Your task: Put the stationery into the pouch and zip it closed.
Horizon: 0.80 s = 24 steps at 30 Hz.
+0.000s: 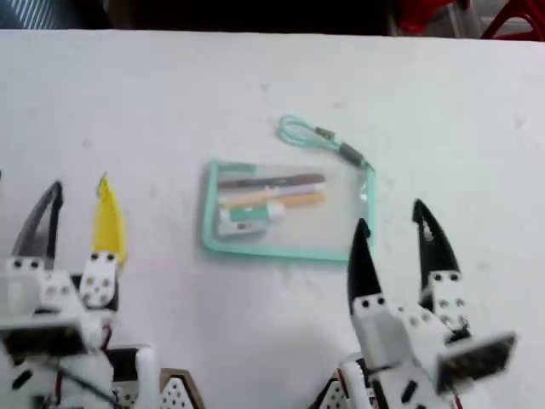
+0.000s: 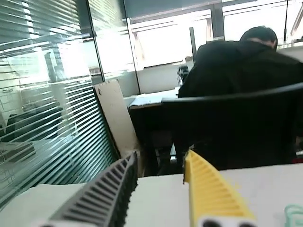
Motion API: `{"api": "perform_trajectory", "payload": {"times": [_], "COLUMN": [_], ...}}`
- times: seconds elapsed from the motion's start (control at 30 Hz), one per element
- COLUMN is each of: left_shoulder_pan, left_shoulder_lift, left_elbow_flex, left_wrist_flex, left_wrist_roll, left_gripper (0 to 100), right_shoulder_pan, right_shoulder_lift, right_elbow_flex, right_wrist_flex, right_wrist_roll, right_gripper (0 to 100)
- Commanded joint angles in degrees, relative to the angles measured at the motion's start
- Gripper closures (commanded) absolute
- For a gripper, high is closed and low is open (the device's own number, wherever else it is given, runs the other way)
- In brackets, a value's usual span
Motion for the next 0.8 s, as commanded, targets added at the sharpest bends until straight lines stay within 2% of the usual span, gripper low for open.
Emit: {"api": "perform_trajectory", "payload": {"times": [0.0, 0.13, 0.23, 0.43, 0.5, 0.67, 0.77], "left_shoulder_pan": [-0.1, -0.1, 0.0, 0.0, 1.1, 5.1, 6.5], "left_shoulder_lift": [0.7, 0.7, 0.7, 0.8, 1.3, 1.5, 1.5], "left_elbow_flex": [15.2, 27.1, 32.8, 44.0, 44.2, 44.2, 44.2], "left_wrist_flex": [-8.8, -13.8, -13.9, -14.2, -12.1, -7.5, -2.4], "left_wrist_roll": [-6.9, -8.9, -9.1, -9.3, -9.3, -14.2, -13.3], "left_gripper": [82, 82, 82, 82, 82, 82, 82], "right_shoulder_pan": [1.7, 9.3, 11.5, 11.4, 11.5, 11.9, 11.6], "right_shoulder_lift": [1.3, 1.3, 1.3, 1.3, 1.3, 2.5, 2.9], "right_elbow_flex": [7.7, 19.6, 29.9, 48.0, 52.6, 52.7, 52.7], "right_wrist_flex": [-5.1, -15.0, -21.3, -26.6, -29.1, -27.6, -22.9], "right_wrist_roll": [3.1, 3.3, 3.5, 3.6, 4.9, 16.2, 18.7], "right_gripper": [78.7, 89.0, 95.8, 96.4, 96.4, 96.7, 96.4]}}
